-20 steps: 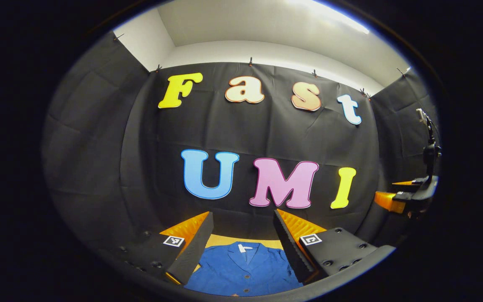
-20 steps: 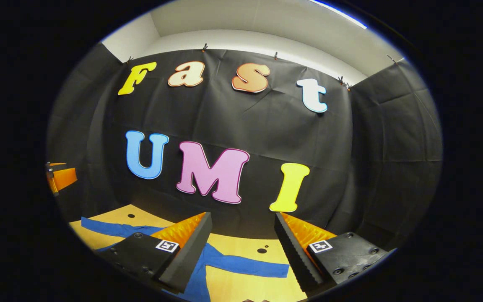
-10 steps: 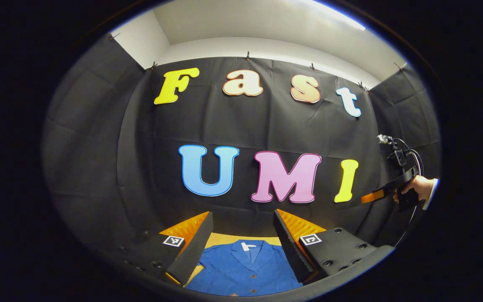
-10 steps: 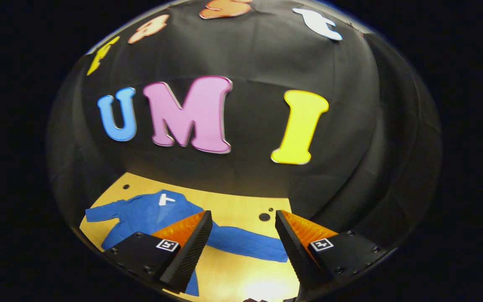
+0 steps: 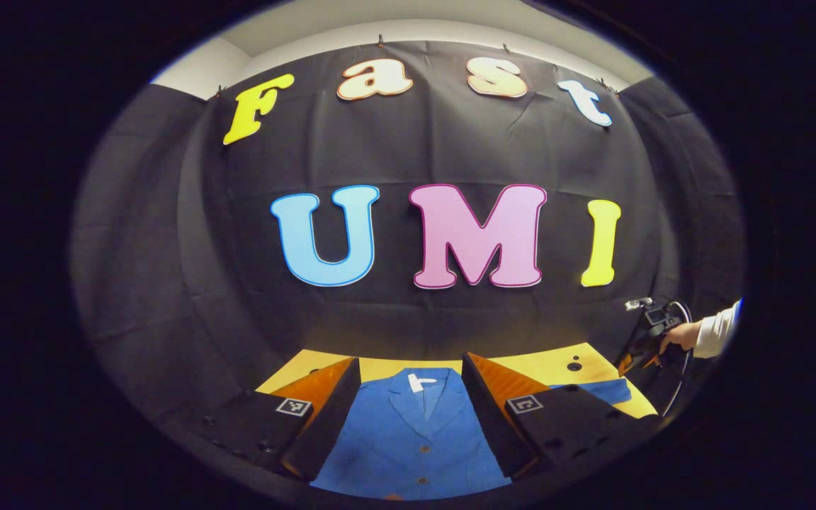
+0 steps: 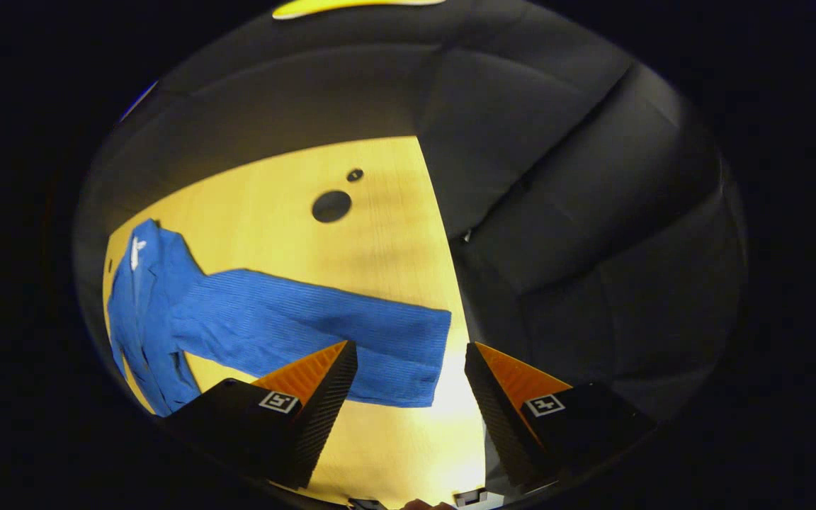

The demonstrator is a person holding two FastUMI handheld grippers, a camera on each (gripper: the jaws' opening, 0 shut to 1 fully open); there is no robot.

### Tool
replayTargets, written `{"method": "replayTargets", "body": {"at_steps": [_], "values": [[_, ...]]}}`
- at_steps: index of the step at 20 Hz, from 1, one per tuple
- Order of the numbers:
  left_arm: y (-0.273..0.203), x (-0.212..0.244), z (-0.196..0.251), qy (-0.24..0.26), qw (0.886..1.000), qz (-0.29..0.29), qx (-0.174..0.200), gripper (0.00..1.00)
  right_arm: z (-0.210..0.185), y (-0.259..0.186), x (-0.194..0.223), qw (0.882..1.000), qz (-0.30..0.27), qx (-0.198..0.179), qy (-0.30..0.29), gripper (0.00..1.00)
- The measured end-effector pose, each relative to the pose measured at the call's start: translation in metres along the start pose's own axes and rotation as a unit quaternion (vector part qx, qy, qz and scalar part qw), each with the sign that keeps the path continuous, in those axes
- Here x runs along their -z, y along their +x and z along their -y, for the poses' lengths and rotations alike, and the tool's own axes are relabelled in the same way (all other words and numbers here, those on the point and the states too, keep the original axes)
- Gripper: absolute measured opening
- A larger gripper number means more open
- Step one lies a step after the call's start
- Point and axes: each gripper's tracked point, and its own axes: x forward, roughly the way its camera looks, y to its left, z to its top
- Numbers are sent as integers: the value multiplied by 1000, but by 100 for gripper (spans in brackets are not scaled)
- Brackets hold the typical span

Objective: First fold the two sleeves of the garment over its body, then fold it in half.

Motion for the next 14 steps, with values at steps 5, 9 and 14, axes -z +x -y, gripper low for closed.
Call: {"method": "replayTargets", "body": {"at_steps": [5, 9, 14], "values": [[22, -6, 11, 19, 1000, -7, 6, 82, 0, 46, 33, 995, -83, -32, 55, 99], [36, 14, 10, -1, 999, -32, -1, 82, -3, 56, 46, 992, -106, -34, 53, 98], [34, 3, 4, 20, 1000, -10, -15, 82, -6, 56, 48, 991, -109, -34, 66, 93]]}}
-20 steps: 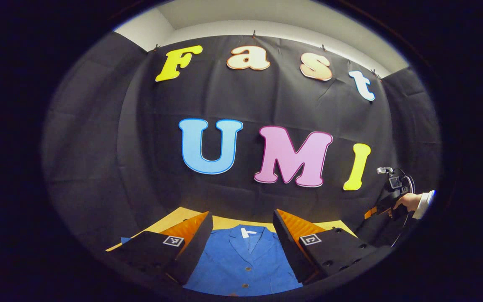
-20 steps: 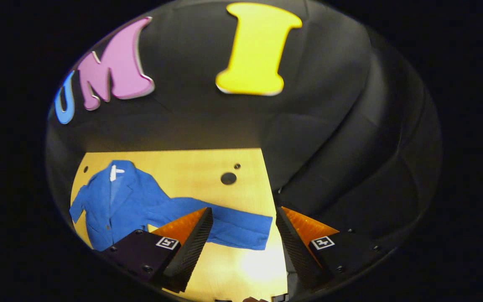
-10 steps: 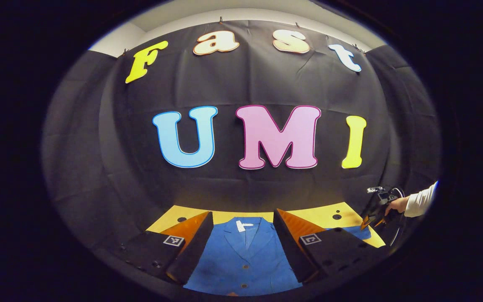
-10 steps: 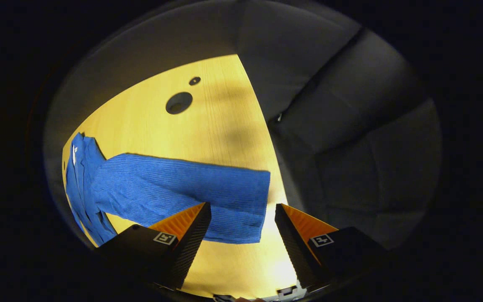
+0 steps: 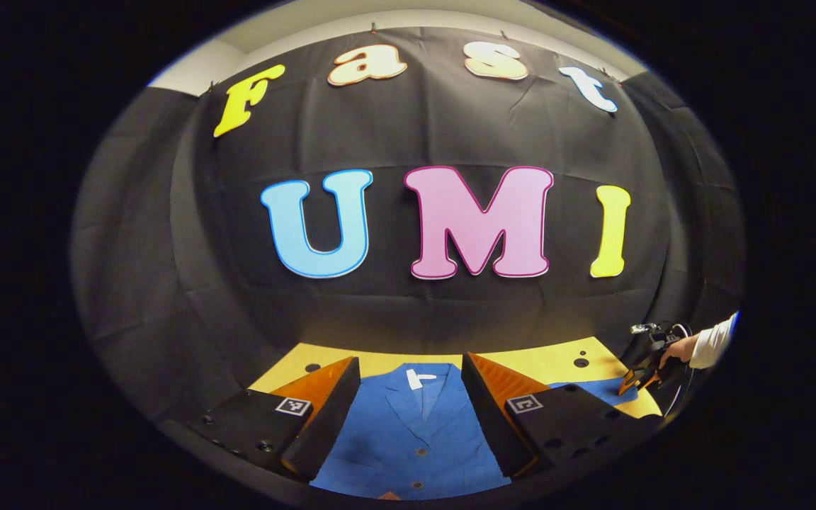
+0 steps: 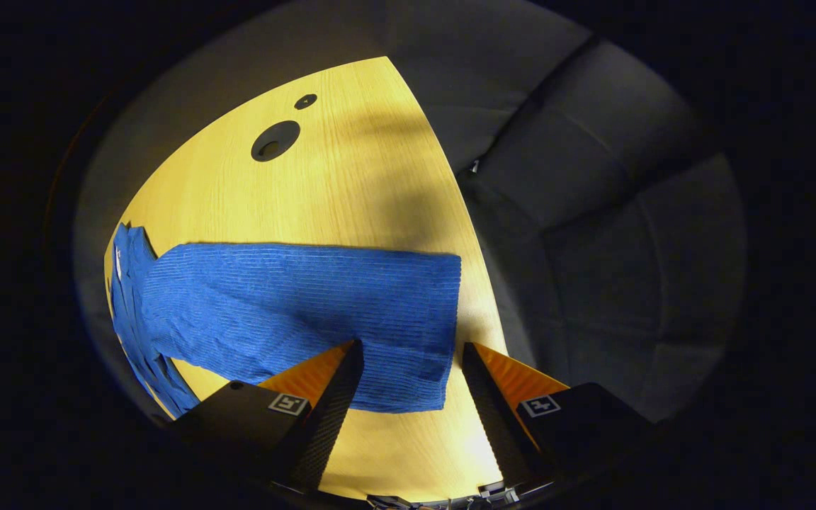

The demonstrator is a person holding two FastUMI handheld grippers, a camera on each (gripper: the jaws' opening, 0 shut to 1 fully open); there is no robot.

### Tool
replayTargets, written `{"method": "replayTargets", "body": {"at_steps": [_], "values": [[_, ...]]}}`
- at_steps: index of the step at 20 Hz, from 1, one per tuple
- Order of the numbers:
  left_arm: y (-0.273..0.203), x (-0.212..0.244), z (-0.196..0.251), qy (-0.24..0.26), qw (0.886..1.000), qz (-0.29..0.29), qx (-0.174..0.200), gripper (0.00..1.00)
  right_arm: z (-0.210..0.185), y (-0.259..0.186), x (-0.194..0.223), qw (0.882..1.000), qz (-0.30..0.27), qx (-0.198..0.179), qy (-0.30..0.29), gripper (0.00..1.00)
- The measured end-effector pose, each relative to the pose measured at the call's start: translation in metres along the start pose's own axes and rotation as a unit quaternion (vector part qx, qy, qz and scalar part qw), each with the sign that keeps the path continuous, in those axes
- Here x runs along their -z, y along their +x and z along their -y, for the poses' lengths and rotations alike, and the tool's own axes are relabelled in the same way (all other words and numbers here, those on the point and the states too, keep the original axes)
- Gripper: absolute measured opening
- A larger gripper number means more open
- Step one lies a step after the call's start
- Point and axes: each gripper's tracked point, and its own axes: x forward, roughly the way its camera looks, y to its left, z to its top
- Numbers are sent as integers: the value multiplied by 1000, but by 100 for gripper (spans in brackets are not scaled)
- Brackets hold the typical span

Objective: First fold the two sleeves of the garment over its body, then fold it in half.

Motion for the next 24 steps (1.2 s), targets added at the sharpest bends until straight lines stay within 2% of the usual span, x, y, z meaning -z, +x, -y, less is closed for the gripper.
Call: {"method": "replayTargets", "body": {"at_steps": [2, 3, 7, 10, 11, 12, 15, 18, 21, 24], "values": [[-1, -2, 5, -2, 1000, 5, 11, 82, -8, -1, 0, 1000, -3, -2, 3, 88], [-3, -1, 7, -5, 1000, 4, 16, 82, -12, 0, 1, 1000, -2, -5, -5, 75], [-11, 5, -1, -1, 1000, 4, 16, 82, -27, -1, -1, 1000, 25, -6, -11, 9], [-23, 11, -18, -9, 1000, 4, 8, 82, -33, -8, 6, 999, 47, -15, -13, 6], [-28, 14, -25, -12, 1000, 4, 6, 82, -38, -11, 10, 998, 64, -19, -14, 12], [-31, 15, -31, -13, 1000, 6, 7, 82, -39, -20, 11, 996, 87, -10, -21, 5], [-42, 18, -54, -10, 1000, 13, 16, 82, -49, -53, 12, 990, 139, 13, -30, 5], [-59, 13, -85, -14, 999, 30, 13, 82, -72, -103, 9, 982, 185, 18, -40, 5], [-69, 19, -117, -21, 999, 39, 12, 82, -119, -164, 1, 966, 251, 15, -61, 5], [-77, 18, -146, -40, 998, 46, 14, 82, -156, -222, -14, 938, 308, 53, -149, 5]]}}
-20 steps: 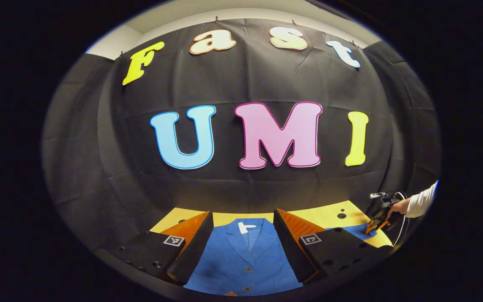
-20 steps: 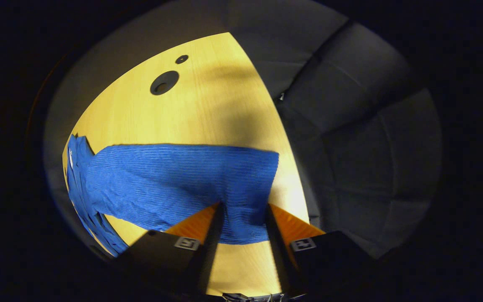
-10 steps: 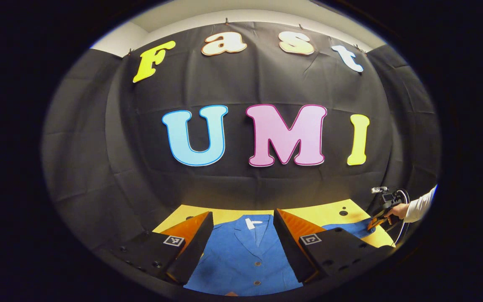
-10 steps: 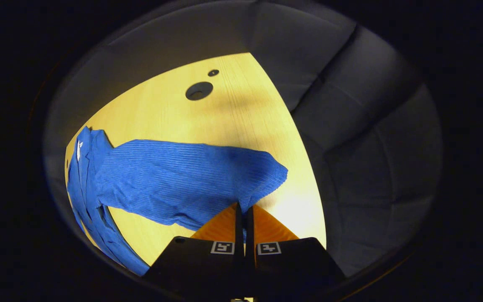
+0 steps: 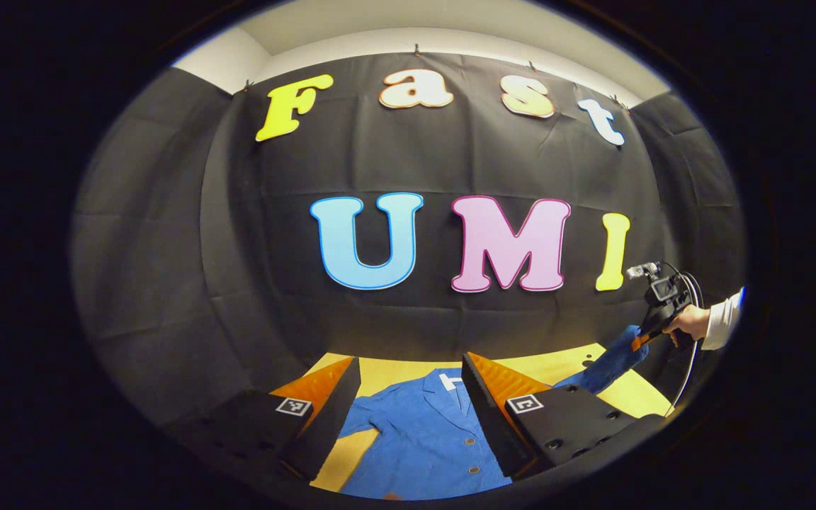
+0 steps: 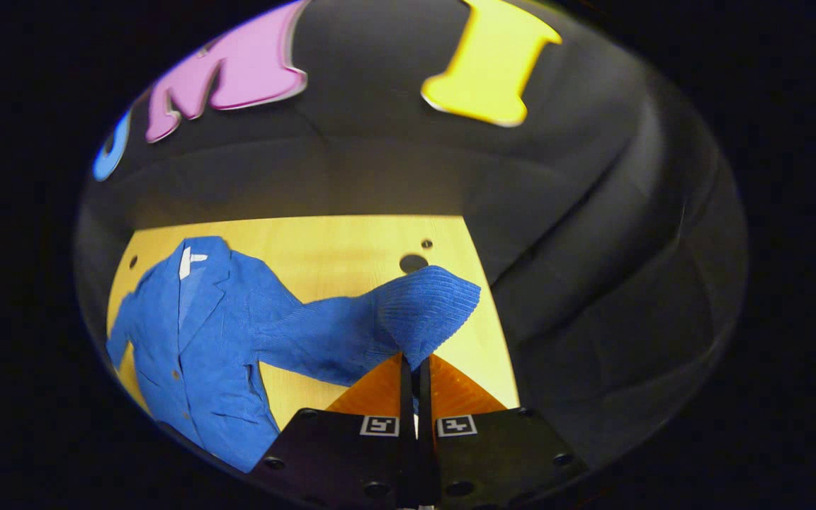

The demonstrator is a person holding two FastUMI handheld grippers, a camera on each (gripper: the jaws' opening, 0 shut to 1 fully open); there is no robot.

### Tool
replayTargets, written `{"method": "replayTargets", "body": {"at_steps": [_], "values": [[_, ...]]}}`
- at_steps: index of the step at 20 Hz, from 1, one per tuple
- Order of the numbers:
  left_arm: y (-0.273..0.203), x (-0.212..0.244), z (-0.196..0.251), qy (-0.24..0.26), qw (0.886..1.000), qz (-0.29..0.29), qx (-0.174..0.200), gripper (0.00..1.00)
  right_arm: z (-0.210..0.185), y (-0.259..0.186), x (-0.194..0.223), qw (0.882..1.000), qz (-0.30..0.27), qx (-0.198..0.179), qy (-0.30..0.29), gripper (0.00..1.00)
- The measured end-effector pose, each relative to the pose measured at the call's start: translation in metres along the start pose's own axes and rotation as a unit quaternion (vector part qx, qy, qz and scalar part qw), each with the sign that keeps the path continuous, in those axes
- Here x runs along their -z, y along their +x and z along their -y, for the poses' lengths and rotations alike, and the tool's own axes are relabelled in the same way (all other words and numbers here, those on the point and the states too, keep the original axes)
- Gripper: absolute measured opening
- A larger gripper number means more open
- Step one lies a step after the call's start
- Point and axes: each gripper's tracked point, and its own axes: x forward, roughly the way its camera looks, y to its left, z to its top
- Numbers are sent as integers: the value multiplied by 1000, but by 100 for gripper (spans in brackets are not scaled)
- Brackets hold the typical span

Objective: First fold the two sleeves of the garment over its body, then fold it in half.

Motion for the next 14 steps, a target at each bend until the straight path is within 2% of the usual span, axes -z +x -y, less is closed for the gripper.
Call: {"method": "replayTargets", "body": {"at_steps": [3, 5, 7, 8, 12, 13, 14], "values": [[-6, -3, -28, -12, 1000, 17, -5, 82, -62, -45, -63, 999, 42, -23, -14, 5], [-5, 2, -51, -18, 1000, 19, -13, 82, -120, -69, -94, 996, 63, -58, -15, 5], [-3, 14, -78, -24, 999, 17, -27, 82, -194, -87, -116, 991, 78, -108, -4, 4], [0, 27, -97, -28, 999, 7, -38, 82, -254, -89, -124, 986, 82, -144, -2, 4], [-7, 76, -174, -62, 993, -27, -97, 82, -391, -60, -98, 978, 46, -202, -37, 4], [-8, 87, -187, -69, 992, -22, -103, 82, -421, -44, -83, 976, 31, -210, -50, 4], [-8, 134, -219, -86, 985, -69, -132, 82, -478, -8, -37, 972, -26, -225, -63, 5]]}}
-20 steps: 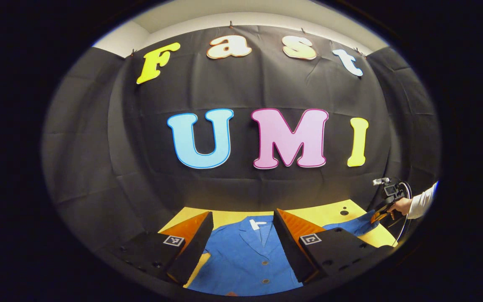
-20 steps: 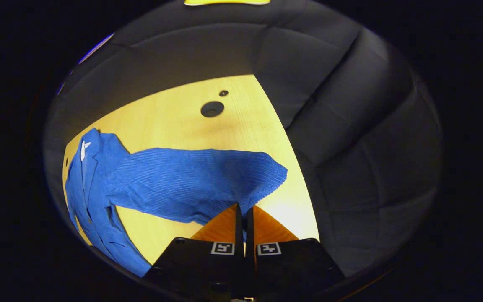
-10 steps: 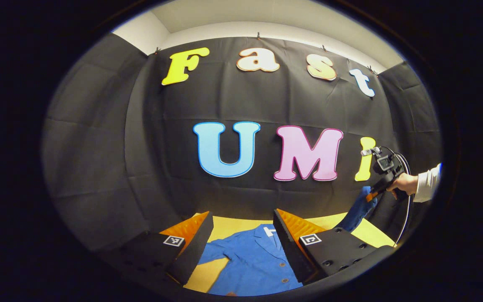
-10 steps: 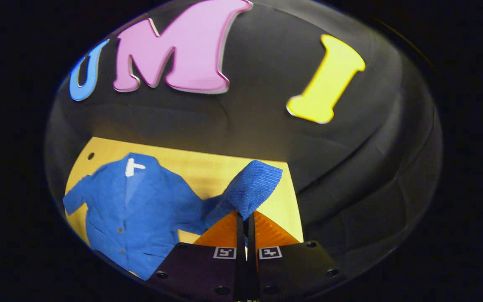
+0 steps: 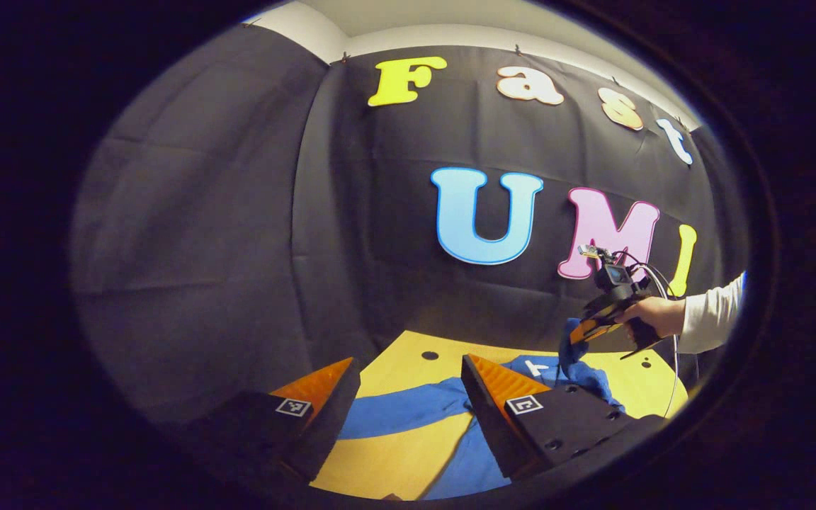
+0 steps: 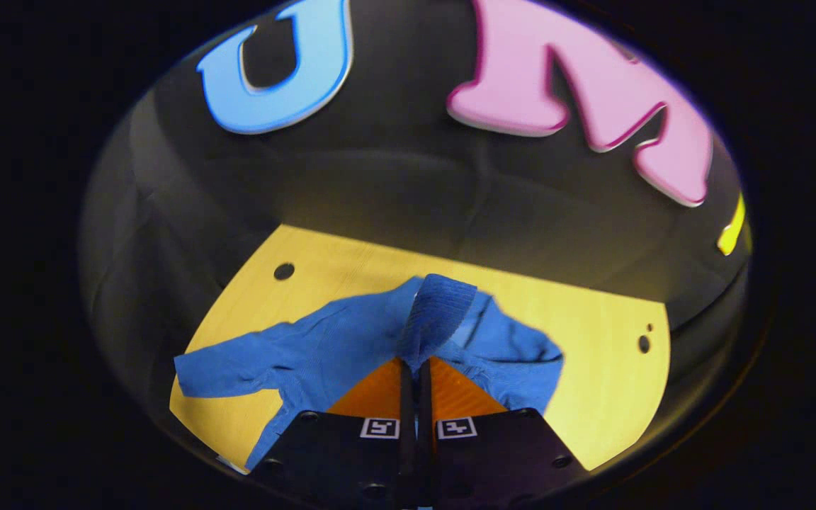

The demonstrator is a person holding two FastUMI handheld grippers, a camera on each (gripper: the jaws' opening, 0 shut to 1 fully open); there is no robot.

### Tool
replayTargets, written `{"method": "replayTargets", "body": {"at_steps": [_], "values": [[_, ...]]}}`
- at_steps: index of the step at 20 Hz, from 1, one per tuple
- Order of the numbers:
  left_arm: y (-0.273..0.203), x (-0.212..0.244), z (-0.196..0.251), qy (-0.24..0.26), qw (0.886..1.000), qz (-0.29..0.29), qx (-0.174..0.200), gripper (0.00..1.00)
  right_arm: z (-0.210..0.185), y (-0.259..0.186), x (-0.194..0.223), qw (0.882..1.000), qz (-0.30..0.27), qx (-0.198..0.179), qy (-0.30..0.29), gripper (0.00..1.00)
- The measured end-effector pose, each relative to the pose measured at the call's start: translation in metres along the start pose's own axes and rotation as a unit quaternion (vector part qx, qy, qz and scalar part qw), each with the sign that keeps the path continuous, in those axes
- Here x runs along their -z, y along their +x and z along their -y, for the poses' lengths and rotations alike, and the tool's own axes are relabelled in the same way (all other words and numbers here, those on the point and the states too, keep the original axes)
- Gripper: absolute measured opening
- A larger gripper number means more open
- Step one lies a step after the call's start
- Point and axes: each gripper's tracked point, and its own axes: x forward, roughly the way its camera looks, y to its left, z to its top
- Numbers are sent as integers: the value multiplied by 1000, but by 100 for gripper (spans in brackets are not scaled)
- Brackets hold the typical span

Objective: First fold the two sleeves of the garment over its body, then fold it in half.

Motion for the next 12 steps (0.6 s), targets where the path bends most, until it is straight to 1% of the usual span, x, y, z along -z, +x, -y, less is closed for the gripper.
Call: {"method": "replayTargets", "body": {"at_steps": [1, 2, 3, 4, 5, 7, 8, 9, 10, 11, 12], "values": [[1, 16, -17, -9, 999, -29, -16, 83, -15, 24, 16, 1000, -18, -4, -5, 5], [2, 34, -30, -20, 998, -58, -29, 82, -35, 48, 35, 999, -38, -20, -14, 5], [-1, 49, -39, -34, 994, -98, -36, 83, -49, 60, 49, 998, -54, -37, -17, 5], [-4, 54, -47, -42, 993, -106, -41, 85, -63, 70, 60, 997, -65, -50, -12, 5], [0, 58, -56, -46, 992, -106, -51, 85, -81, 84, 67, 995, -74, -69, -2, 5], [8, 68, -64, -42, 992, -108, -52, 85, -94, 98, 74, 992, -91, -85, 19, 4], [14, 75, -67, -41, 991, -114, -49, 85, -96, 102, 76, 990, -100, -90, 35, 6], [19, 86, -74, -40, 990, -126, -51, 85, -102, 102, 76, 988, -105, -104, 50, 8], [24, 93, -78, -42, 988, -140, -52, 85, -104, 101, 71, 986, -104, -114, 59, 19], [31, 101, -79, -46, 986, -151, -48, 85, -111, 96, 63, 984, -97, -131, 69, 10], [35, 104, -77, -55, 985, -159, -42, 85, -120, 92, 56, 982, -88, -150, 76, 44]]}}
